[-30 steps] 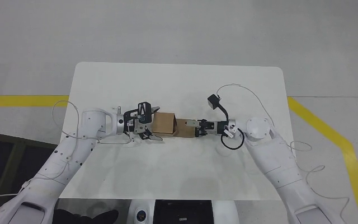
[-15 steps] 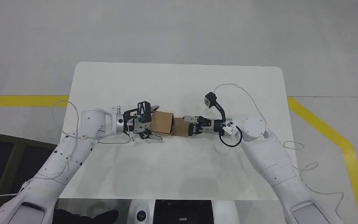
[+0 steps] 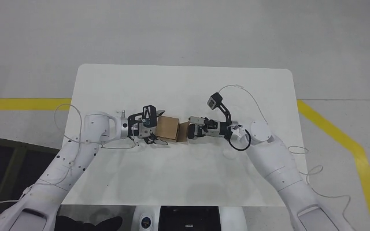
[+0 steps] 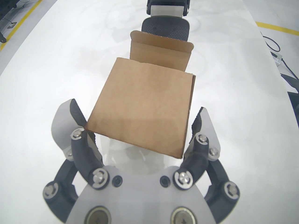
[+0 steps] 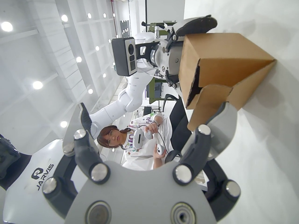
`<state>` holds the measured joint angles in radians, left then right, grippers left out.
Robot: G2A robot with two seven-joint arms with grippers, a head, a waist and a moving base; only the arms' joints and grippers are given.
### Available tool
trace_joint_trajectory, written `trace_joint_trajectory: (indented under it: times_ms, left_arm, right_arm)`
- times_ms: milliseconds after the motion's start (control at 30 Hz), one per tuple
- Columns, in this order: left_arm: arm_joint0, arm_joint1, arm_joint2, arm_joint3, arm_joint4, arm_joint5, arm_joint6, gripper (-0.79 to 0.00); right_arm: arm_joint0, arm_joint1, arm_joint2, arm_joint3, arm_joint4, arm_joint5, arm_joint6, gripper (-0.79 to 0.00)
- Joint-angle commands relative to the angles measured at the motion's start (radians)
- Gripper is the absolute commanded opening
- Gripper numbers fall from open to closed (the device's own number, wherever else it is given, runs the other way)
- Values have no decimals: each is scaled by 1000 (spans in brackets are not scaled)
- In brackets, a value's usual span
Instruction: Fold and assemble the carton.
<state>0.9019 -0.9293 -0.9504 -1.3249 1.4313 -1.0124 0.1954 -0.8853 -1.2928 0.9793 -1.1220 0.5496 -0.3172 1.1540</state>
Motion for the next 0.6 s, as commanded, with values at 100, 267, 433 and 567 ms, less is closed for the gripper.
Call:
trace_joint_trajectory:
  times_ms: [100,267,433,567]
  left_arm:
    - [1,0,-2,0,0,0,0,0]
    - [1,0,0,0,1,0,3,0]
    - [0,0,1,1,2,0,4,0]
    - [-1,1,1,1,3,0,3,0]
  right_arm:
    - [21,-9,-26,9,-18,-7,-4,0]
    - [40,-17,-52,5,-67,-18,-21,0]
    - [53,-24,-79,1,-112,-27,-37,0]
    - [57,-29,-94,1,-147,-42,-63,0]
